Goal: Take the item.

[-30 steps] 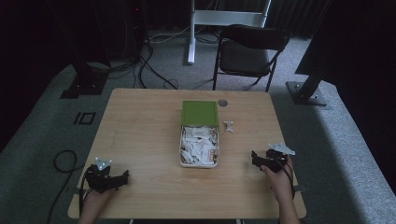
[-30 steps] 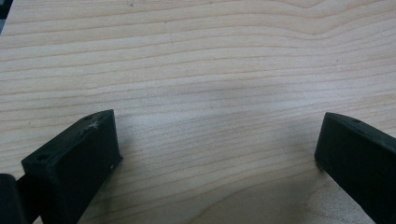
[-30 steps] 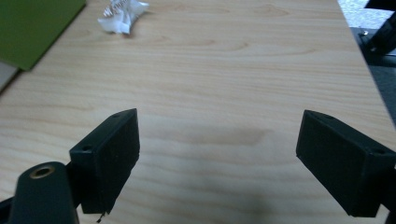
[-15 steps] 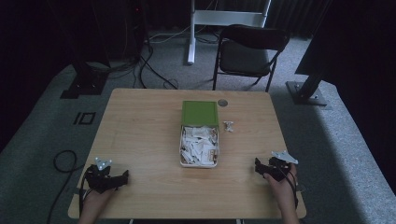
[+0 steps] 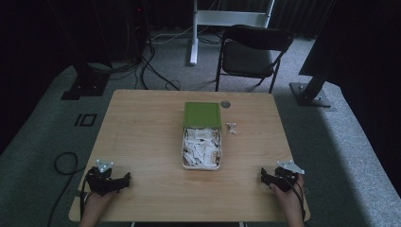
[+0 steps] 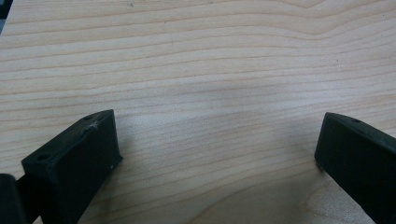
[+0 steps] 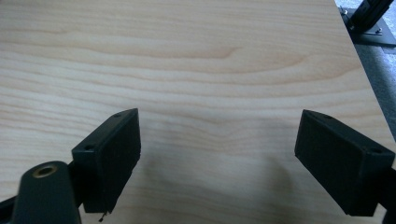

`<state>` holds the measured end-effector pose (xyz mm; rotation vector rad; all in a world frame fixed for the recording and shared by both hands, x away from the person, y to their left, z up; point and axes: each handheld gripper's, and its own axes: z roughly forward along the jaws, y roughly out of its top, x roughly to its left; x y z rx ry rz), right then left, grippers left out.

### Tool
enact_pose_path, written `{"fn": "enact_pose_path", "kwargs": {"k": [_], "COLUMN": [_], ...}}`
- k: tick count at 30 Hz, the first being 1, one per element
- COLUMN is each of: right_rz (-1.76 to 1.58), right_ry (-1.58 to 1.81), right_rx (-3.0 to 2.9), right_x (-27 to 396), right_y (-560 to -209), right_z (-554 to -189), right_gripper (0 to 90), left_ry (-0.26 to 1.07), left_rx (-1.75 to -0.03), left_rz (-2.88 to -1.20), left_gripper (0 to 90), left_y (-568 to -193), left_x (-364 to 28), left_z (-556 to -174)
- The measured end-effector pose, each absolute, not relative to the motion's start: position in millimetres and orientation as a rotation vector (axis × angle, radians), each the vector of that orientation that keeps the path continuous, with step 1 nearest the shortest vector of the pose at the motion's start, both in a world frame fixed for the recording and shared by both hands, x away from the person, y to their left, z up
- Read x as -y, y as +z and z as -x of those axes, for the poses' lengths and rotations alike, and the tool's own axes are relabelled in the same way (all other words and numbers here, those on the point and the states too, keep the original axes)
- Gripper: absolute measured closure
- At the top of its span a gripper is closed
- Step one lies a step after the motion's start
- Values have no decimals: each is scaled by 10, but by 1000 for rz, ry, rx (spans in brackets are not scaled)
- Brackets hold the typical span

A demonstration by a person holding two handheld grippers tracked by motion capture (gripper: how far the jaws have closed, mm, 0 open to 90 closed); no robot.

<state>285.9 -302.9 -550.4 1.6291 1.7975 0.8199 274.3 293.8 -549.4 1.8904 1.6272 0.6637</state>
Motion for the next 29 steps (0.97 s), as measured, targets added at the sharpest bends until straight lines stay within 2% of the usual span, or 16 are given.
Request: {"fn": "enact_pose_path", "kwargs": {"k": [29], "right_rz": [-1653], "right_ry": [834], "right_rx": [-1865], "right_x": [3098], "right_y": [-5549], "right_z": [-2701], "right_gripper": [122], "left_ry": [663], "left_rx": [-1627], "left_rz": [-1892], "left_gripper": [6], "left_y": [-5493], "left_x": [-2940], "left_z": [-2743]}}
